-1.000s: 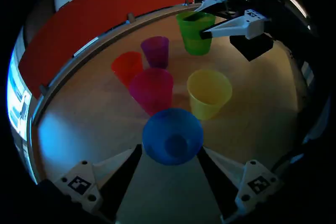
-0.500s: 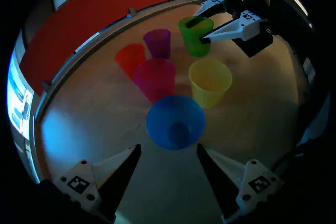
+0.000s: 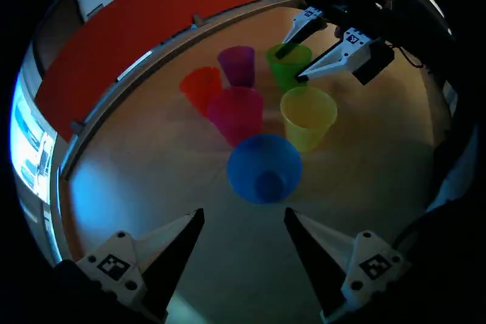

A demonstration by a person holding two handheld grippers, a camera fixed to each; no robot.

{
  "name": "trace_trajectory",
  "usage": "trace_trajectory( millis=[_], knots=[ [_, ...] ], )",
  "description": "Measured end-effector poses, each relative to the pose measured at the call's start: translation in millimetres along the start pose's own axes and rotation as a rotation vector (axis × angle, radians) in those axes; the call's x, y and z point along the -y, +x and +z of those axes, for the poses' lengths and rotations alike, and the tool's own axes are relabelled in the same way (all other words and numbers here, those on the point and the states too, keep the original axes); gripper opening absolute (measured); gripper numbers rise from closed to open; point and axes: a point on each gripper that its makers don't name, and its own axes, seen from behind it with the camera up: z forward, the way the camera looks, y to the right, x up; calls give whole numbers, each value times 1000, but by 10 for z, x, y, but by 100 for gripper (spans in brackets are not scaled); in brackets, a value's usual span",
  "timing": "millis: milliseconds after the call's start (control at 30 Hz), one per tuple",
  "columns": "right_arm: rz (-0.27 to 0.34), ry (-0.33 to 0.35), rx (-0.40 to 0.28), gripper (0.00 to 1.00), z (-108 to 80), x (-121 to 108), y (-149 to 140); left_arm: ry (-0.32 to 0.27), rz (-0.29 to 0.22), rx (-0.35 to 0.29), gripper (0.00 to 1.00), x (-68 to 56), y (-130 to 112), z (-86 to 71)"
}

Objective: Pour water

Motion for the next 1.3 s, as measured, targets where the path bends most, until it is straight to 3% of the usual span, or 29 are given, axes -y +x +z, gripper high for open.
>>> trace_trajectory(
  millis=[400, 967, 1300],
  knots=[
    [-10, 8, 56, 90, 78, 13, -126, 16, 7, -21, 98, 31, 28, -100],
    [10, 5, 71, 92, 88, 5, -199, -9, 3, -13, 98, -34, -33, -24],
    [13, -13, 103, 98, -37, 9, -361, -14, -1, -3, 98, -59, -72, -34]
  ],
)
